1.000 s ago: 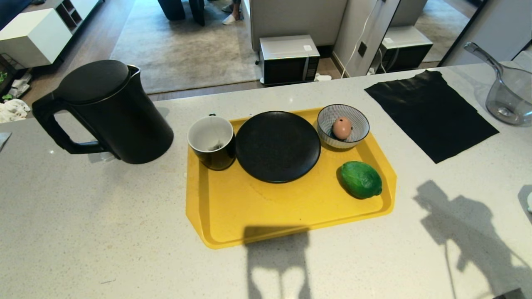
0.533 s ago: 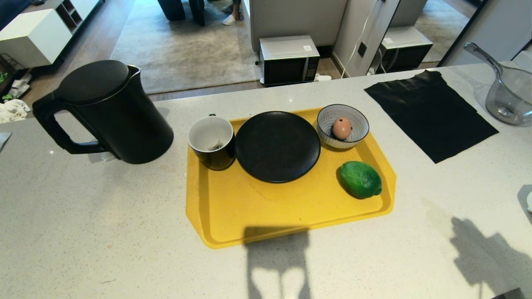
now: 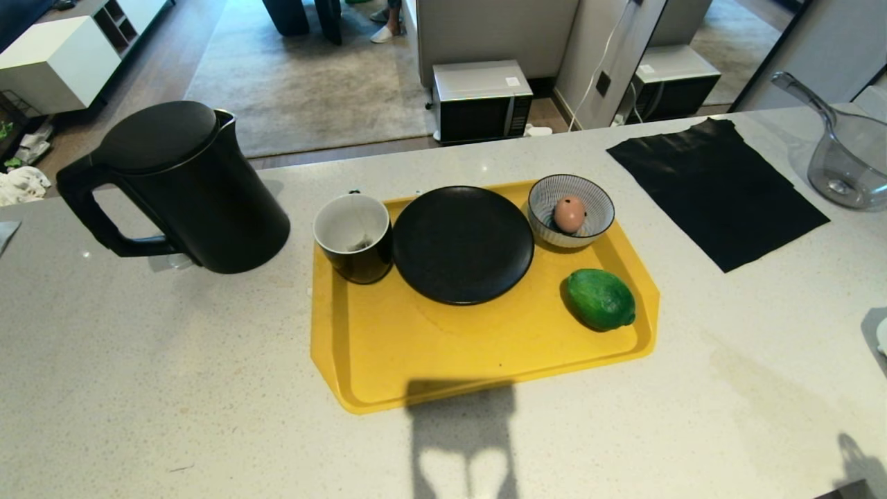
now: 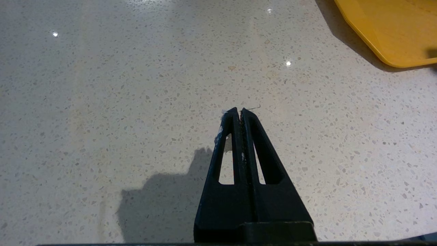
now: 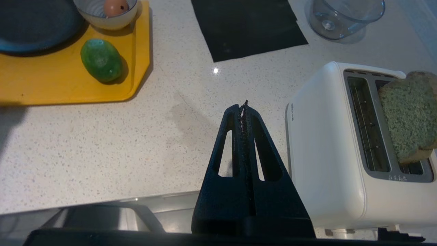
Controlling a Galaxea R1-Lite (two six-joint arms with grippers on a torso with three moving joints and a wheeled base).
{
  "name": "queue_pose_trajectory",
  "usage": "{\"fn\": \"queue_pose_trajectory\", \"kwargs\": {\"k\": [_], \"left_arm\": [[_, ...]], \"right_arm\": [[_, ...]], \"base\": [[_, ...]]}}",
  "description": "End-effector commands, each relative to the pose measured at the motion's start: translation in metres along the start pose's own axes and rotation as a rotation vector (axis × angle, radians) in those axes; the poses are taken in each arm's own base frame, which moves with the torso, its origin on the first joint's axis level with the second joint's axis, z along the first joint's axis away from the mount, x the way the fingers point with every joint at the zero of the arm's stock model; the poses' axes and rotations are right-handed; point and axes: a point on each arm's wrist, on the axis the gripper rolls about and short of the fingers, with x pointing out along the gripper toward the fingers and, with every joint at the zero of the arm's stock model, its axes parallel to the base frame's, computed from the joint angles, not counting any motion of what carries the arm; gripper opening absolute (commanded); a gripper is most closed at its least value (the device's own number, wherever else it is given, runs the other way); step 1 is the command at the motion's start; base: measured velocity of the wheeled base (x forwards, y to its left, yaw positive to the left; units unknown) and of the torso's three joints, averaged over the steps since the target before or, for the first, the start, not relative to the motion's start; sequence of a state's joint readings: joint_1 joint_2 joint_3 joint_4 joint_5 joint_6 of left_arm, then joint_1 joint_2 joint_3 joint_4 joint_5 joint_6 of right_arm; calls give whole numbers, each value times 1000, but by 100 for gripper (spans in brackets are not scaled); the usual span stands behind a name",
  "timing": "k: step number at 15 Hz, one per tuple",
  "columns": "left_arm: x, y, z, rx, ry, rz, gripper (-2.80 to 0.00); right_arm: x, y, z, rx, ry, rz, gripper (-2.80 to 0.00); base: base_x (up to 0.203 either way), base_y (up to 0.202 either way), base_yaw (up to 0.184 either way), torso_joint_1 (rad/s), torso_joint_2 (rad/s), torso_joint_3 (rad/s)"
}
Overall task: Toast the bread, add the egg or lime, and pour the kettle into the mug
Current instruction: Put the baked bread on a plate
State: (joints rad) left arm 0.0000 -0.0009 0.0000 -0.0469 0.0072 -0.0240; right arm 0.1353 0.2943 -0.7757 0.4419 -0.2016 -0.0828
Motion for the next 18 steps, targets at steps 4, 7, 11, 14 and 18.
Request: {"fn": "queue_pose_trajectory", "kwargs": {"k": [4,7,11,14,18], "left_arm": [[1,0,-5,0,16,1,-280],[1,0,-5,0,15,2,-280],[1,0,-5,0,16,1,-280],[1,0,-5,0,16,1,-280],[1,0,-5,0,16,1,-280]], "right_arm": [[3,5,-16,10,45,-57,-280],[4,7,-28,3,66,-73,-280],[-13,14,-75,-33,27,-59,-280],[-3,18,-112,-63,118,-44,-280],[9,23,-135,-71,179,52,-280]], "base": [[0,0,0,0,0,0],[0,0,0,0,0,0],[0,0,0,0,0,0],[0,0,0,0,0,0],[0,0,0,0,0,0]]}}
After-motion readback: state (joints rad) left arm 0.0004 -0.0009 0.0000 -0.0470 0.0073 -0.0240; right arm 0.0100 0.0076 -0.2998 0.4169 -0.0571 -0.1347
